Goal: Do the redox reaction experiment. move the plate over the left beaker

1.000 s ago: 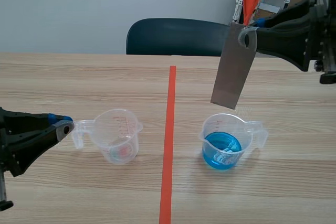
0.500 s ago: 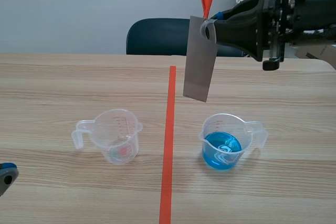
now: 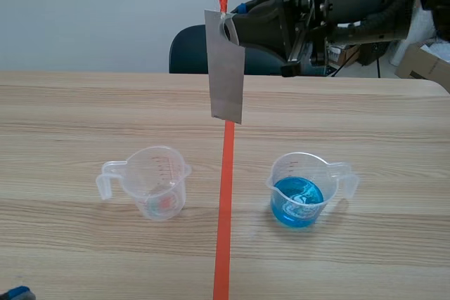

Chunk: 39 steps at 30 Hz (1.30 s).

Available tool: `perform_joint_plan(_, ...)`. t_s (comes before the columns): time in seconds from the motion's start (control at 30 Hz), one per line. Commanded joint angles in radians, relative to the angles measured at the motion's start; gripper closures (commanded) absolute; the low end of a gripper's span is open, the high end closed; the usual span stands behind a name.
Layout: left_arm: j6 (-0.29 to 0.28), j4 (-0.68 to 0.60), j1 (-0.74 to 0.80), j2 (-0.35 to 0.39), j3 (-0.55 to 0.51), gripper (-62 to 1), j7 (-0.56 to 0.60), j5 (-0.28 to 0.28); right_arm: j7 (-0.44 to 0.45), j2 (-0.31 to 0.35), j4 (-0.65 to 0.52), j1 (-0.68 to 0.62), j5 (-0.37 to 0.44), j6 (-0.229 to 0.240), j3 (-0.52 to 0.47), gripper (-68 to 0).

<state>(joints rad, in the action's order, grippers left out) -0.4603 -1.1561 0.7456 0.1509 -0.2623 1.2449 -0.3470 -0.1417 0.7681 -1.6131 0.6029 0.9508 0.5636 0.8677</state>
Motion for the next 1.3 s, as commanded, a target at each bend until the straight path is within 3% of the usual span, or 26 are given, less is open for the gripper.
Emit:
perform_joint_plan(0.0, 0.023, 0.041, -0.016, -0.016, -0.002, -2.7, 0.047, -0.009, -0.003, -0.021, -0.013, 0.029, 0.014, -0.009, -0.017, -0.6)
perform_joint_plan(0.2, 0.109, 0.256, -0.094, -0.081, -0.002, -2.7, 0.169, -0.019, -0.093, -0.121, -0.013, 0.043, 0.014, -0.026, -0.017, -0.6)
perform_joint_plan(0.47, 0.234, 0.455, -0.218, -0.106, -0.002, -2.7, 0.26, -0.04, -0.189, -0.241, -0.013, 0.043, 0.014, -0.026, -0.017, -0.6)
perform_joint_plan(0.73, 0.237, 0.458, -0.25, -0.129, -0.002, -3.7, 0.3, -0.043, -0.285, -0.35, -0.013, 0.042, 0.014, -0.026, -0.016, -0.6)
perform_joint_plan(0.83, 0.237, 0.436, -0.25, -0.133, -0.002, -18.1, 0.3, -0.043, -0.325, -0.386, -0.013, 0.04, 0.014, -0.026, -0.016, -0.6)
perform_joint_plan(1.03, 0.229, 0.403, -0.25, -0.134, -0.002, -62.3, 0.301, -0.04, -0.356, -0.428, -0.013, 0.029, 0.015, -0.026, -0.016, -0.6)
perform_joint_plan(1.27, 0.229, 0.401, -0.248, -0.133, -0.002, -62.3, 0.3, -0.043, -0.402, -0.461, -0.013, -0.006, 0.014, -0.025, -0.016, -0.6)
